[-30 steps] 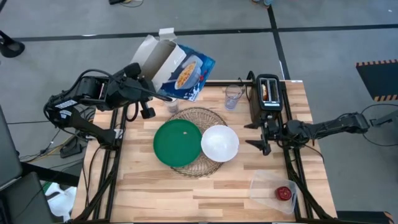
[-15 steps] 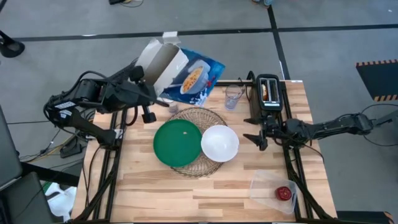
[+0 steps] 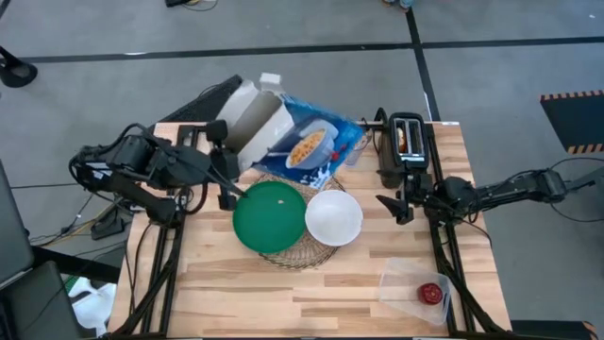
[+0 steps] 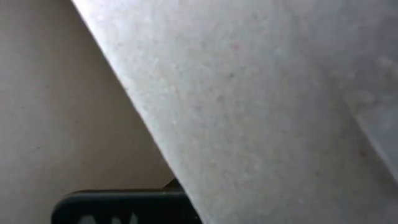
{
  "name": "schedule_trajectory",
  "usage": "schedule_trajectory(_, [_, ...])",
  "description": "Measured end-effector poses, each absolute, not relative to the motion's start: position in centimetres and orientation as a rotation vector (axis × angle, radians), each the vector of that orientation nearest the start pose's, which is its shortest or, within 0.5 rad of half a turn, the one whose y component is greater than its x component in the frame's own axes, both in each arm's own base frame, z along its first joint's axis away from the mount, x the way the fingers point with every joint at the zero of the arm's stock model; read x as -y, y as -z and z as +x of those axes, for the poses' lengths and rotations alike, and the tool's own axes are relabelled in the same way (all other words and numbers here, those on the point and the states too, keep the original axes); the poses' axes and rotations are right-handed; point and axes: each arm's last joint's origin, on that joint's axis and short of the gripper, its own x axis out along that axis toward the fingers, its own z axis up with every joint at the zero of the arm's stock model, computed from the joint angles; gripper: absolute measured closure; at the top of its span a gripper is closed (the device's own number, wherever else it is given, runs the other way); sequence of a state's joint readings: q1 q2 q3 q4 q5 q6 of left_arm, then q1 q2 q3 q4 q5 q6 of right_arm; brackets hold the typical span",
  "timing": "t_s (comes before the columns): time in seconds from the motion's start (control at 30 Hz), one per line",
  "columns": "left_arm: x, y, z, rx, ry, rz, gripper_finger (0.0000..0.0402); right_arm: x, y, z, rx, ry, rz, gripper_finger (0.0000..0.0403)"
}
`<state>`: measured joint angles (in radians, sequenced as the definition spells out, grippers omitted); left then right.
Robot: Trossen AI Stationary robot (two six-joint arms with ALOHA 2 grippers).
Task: Arrange a breakfast setting
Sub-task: Pour the cereal into the white bowl
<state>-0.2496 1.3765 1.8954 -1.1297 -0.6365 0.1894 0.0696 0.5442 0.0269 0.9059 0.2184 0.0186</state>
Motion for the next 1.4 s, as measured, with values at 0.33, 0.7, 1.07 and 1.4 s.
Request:
schedule_trajectory(0.33, [5.0, -47.0, 25.3, -0.624, -0.297, 0.478, 0.0401, -0.2, -20.5, 13.1, 0.382, 0.125, 0.154, 0.0003])
schedule_trajectory(0.7, [6.4, -47.2, 25.7, -0.573, -0.213, 0.493, 0.0401, 0.7, -22.5, 15.3, 0.411, 0.083, 0.12, 0.0014])
schedule_trajectory(1.07, [6.6, -47.2, 25.6, -0.569, -0.247, 0.501, 0.0401, 1.0, -23.8, 17.4, 0.432, -0.03, 0.118, 0.0014])
schedule_trajectory(1.4, [7.2, -46.9, 25.8, -0.575, -0.223, 0.508, 0.0401, 1.3, -25.0, 19.3, 0.456, 0.009, 0.161, 0.0014])
